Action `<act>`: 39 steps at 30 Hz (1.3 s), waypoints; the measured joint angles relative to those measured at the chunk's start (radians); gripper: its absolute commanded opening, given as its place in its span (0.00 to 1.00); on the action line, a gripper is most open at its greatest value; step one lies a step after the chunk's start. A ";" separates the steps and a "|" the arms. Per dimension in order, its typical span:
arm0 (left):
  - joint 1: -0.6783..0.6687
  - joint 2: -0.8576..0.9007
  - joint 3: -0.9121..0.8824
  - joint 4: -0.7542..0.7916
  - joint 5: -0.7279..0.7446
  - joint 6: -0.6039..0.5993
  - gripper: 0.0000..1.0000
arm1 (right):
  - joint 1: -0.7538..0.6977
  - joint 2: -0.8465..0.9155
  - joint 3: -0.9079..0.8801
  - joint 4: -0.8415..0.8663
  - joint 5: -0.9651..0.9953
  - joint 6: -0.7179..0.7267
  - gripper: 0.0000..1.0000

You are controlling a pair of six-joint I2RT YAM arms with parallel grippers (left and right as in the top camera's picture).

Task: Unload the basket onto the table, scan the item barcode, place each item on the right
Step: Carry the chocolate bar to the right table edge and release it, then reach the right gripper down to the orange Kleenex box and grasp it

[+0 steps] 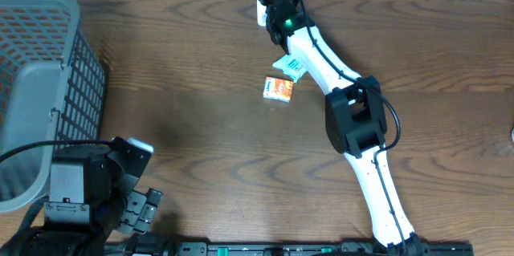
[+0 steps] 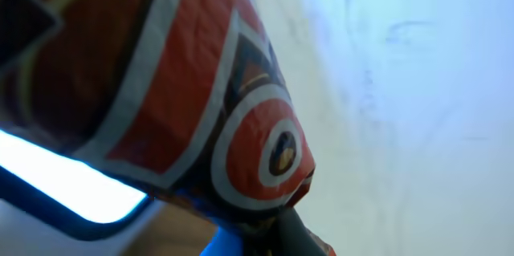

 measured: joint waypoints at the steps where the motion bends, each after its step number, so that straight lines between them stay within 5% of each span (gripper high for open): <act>1: 0.000 0.000 0.000 0.000 0.000 0.000 0.98 | 0.000 0.000 0.000 0.004 0.012 -0.022 0.01; 11: 0.000 0.000 0.000 0.000 0.000 0.000 0.98 | 0.001 -0.001 0.000 -0.022 0.080 -0.142 0.01; 17: 0.000 0.000 0.000 0.000 0.000 0.000 0.98 | 0.000 -0.076 -0.002 -0.342 0.088 -0.018 0.01; 26: 0.000 0.000 0.000 -0.001 0.000 0.000 0.98 | -0.085 -0.367 0.012 -1.009 0.124 0.496 0.01; 32: 0.000 0.000 0.000 0.000 0.000 0.000 0.98 | -0.254 -0.394 0.007 -1.496 0.138 1.080 0.01; 39: 0.000 0.000 0.000 0.000 0.000 0.000 0.98 | -0.476 -0.393 -0.169 -1.484 0.150 1.441 0.01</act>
